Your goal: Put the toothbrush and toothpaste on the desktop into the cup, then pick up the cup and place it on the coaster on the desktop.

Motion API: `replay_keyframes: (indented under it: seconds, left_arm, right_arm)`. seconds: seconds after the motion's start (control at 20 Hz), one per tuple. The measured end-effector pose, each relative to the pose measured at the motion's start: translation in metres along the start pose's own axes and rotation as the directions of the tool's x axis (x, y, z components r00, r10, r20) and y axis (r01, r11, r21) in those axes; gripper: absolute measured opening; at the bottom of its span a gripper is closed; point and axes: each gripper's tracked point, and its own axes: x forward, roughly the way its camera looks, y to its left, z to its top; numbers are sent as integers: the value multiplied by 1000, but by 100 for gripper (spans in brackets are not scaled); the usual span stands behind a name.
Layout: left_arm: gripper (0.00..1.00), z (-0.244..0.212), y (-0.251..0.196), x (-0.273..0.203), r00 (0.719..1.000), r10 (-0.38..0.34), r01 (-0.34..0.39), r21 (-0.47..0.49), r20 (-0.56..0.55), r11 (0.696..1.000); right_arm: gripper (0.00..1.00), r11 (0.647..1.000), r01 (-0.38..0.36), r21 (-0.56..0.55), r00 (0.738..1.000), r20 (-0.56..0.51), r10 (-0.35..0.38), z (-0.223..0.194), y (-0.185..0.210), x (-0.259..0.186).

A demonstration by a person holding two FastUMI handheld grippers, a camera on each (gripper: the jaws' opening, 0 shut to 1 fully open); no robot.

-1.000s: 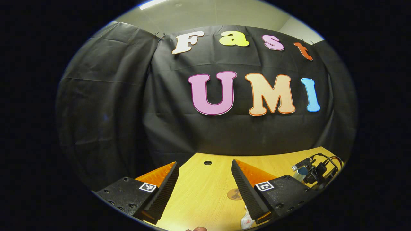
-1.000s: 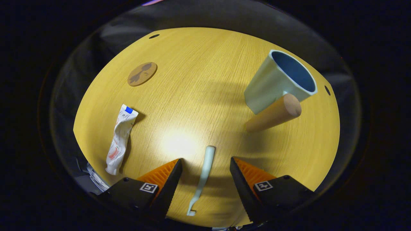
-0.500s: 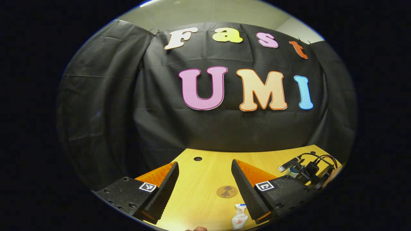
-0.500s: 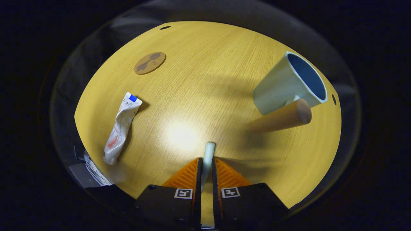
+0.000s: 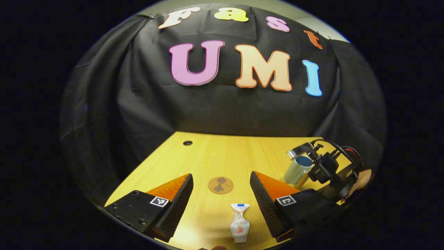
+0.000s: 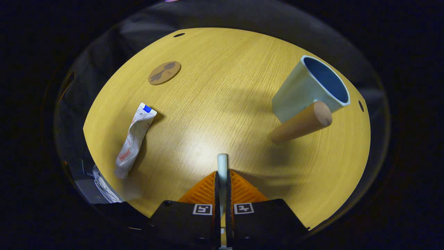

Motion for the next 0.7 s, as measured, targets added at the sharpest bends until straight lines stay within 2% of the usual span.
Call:
replay_keyframes:
  seconds: [0.05,0.35,0.55,0.7]
  left_arm:
    - [96,-8,-5,5,1000,-15,15,-9,-25,1000]
    - [97,-60,-19,23,980,-54,53,-11,-191,999]
    - [97,-99,-26,34,946,-77,78,-9,-315,997]
    - [97,-127,-26,40,913,-75,76,-14,-401,997]
  right_arm:
    - [8,1000,0,4,1000,6,0,1,0,0]
    - [8,999,-13,32,999,35,12,1,0,-1]
    - [6,1000,-6,26,999,51,5,1,0,-1]
    - [8,1000,-8,29,998,59,6,1,0,-1]
